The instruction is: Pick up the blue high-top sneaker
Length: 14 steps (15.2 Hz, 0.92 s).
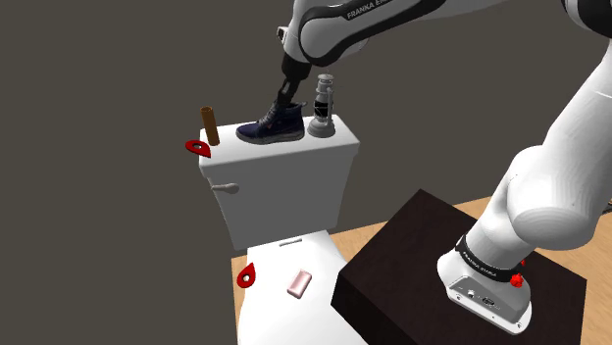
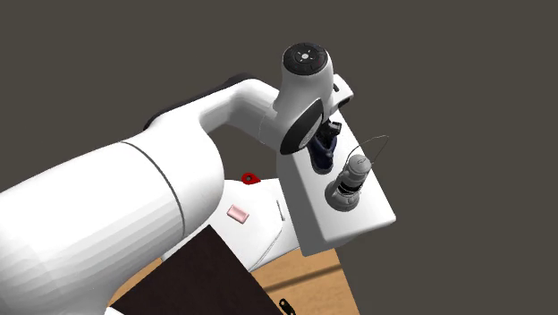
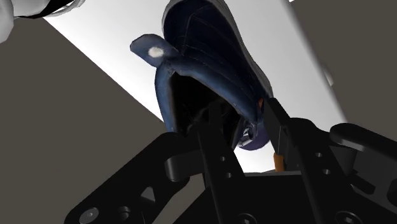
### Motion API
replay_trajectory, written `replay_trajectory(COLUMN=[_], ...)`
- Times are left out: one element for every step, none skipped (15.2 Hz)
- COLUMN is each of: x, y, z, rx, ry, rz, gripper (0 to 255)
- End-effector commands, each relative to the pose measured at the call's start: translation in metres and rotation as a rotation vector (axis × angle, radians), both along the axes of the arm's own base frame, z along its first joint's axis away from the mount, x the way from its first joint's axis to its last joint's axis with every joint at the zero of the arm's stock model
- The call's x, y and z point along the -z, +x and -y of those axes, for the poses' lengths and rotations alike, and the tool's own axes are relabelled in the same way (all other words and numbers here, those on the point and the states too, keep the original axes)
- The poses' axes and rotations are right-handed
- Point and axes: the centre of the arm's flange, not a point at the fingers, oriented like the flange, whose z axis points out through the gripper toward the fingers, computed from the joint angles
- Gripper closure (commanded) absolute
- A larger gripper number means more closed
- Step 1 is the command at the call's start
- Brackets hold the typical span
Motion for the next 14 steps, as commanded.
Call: replay_trajectory(x=[-0.009,-0.014,-0.019,-0.025,-0.03,-0.035,-0.04,-0.046,-0.051,-0.056,-0.062,-0.067,-0.072,-0.077], y=[0.0,0.0,0.0,0.0,0.0,0.0,0.0,0.0,0.0,0.0,0.0,0.0,0.0,0.0], z=[0.0,0.0,0.0,0.0,0.0,0.0,0.0,0.0,0.0,0.0,0.0,0.0,0.0,0.0], rx=[0.0,0.0,0.0,0.0,0.0,0.0,0.0,0.0,0.0,0.0,0.0,0.0,0.0,0.0], ry=[0.0,0.0,0.0,0.0,0.0,0.0,0.0,0.0,0.0,0.0,0.0,0.0,0.0,0.0], rz=[0.001,0.001,0.001,0.001,0.001,0.001,0.001,0.001,0.001,0.001,0.001,0.001,0.001,0.001], gripper=[255,255,255,255,255,255,255,255,255,255,255,255,255,255])
